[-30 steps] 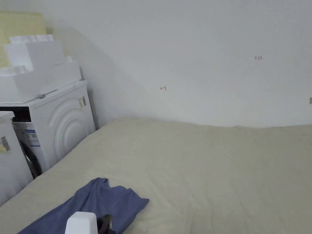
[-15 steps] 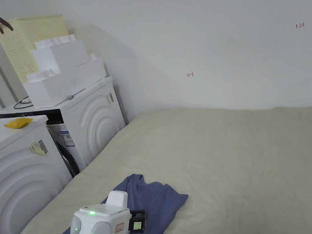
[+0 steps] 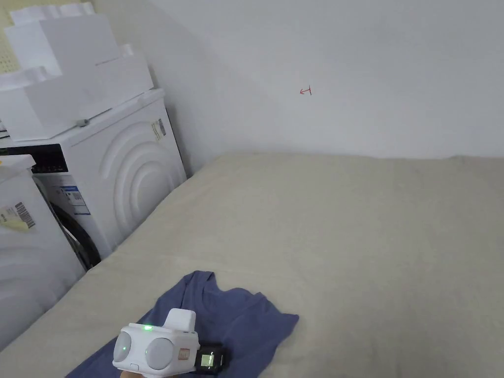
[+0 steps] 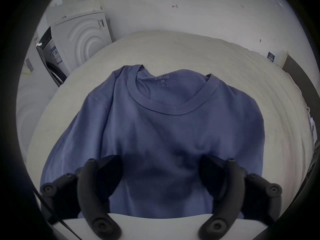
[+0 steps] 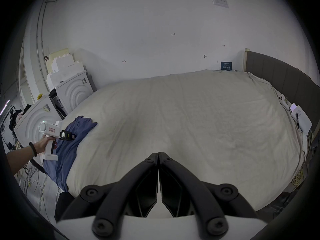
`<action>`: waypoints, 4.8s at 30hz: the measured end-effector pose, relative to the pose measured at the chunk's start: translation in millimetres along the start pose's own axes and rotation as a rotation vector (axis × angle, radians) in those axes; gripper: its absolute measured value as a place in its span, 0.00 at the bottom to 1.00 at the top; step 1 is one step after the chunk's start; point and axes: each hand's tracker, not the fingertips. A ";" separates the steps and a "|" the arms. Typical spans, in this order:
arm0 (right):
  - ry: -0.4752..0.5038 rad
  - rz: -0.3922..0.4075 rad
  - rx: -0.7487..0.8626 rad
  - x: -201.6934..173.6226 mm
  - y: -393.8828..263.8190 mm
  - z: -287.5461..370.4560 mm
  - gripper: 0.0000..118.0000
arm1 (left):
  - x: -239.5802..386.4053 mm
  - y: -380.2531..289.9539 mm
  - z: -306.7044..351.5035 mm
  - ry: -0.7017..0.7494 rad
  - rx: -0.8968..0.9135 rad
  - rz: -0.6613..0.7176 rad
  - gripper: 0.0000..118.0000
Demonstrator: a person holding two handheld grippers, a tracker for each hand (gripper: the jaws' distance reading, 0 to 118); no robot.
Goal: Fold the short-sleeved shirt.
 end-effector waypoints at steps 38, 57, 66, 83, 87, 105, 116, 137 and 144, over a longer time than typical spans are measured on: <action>-0.019 -0.223 0.059 77.6 -42.0 50.3 0.00 | 262.6 111.7 84.0 -0.239 0.405 -0.310 0.01; -0.219 -0.359 0.083 152.6 -75.1 87.9 0.00 | 569.6 -69.8 75.7 -0.843 0.203 -0.575 0.08; -0.147 -0.121 0.160 137.9 -28.1 77.8 0.00 | 433.4 -16.5 143.2 -0.679 0.419 -0.366 0.90; 0.054 0.044 0.273 38.1 11.2 88.1 0.00 | 213.1 -109.9 298.2 -0.338 0.716 -0.025 0.72; 0.056 0.041 0.248 35.5 -0.3 88.7 0.00 | 209.2 -128.6 287.9 -0.318 0.657 0.008 0.41; 0.056 0.012 0.225 34.8 -10.3 87.8 0.00 | 209.5 -145.4 280.3 -0.288 0.604 -0.010 0.00; 0.049 0.015 0.205 37.4 -13.1 83.7 0.00 | 216.1 -140.3 265.0 -0.282 0.567 -0.026 0.00; -0.027 -0.123 0.080 98.1 -23.7 30.4 0.00 | 270.7 85.5 -16.1 -0.278 0.081 -0.148 0.66; -0.060 -0.157 0.029 117.3 -30.0 9.6 0.00 | 286.4 104.7 -83.6 -0.174 0.014 -0.202 0.71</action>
